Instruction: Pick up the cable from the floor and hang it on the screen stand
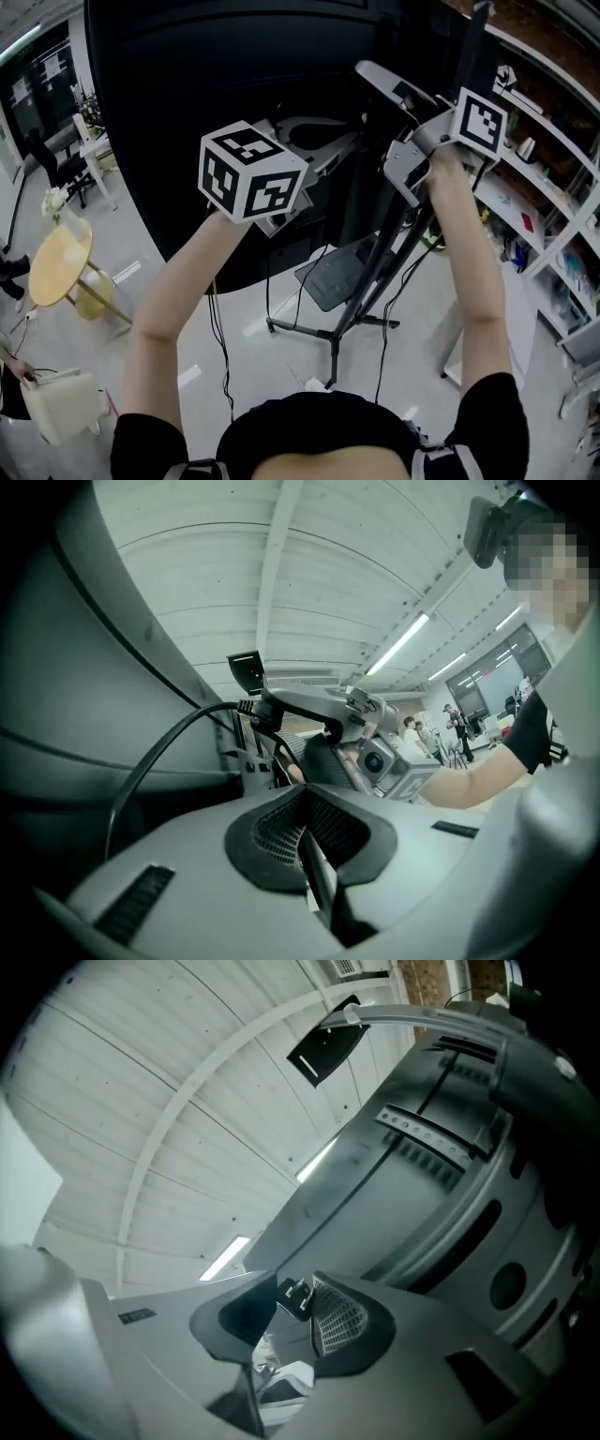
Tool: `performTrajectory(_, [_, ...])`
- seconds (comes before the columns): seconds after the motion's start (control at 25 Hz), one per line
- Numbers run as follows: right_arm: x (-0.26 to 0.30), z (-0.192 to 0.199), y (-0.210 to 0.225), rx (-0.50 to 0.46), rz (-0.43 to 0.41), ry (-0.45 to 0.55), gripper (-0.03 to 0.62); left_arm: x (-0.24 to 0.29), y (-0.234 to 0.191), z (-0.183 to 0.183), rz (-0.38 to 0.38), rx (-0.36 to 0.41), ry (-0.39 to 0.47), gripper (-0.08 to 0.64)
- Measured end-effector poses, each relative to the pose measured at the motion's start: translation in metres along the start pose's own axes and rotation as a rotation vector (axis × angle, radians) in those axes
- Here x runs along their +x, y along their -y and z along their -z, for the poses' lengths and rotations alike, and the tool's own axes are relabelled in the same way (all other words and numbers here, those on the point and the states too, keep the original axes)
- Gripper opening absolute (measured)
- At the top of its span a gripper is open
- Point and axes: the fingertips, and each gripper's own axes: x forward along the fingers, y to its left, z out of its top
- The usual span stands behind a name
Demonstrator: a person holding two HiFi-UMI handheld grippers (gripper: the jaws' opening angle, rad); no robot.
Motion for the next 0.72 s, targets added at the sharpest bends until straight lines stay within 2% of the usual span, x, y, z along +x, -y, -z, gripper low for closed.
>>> performTrajectory(0.2, [-0.004, -0.009, 0.009, -0.032, 0.033, 0.037, 0.133, 0.003, 0.015, 0.009, 0.042, 0.024, 0.018, 0.006])
performTrajectory(0.32, [-0.011, -0.018, 0.022, -0.039, 0.089, 0.072, 0.133, 0.000, 0.020, 0.021, 0.059, 0.029, 0.016, 0.006])
performTrajectory(0.48, [-0.025, -0.050, 0.037, -0.075, 0.185, 0.154, 0.133, -0.003, 0.015, 0.021, 0.053, 0.044, 0.017, 0.006])
performTrajectory(0.6, [-0.043, -0.070, 0.044, -0.059, 0.209, 0.210, 0.133, -0.001, 0.012, 0.021, 0.050, 0.051, 0.007, 0.006])
performTrajectory(0.72, [-0.068, -0.095, 0.047, -0.081, 0.232, 0.238, 0.133, 0.016, 0.016, 0.014, 0.066, 0.035, 0.008, 0.006])
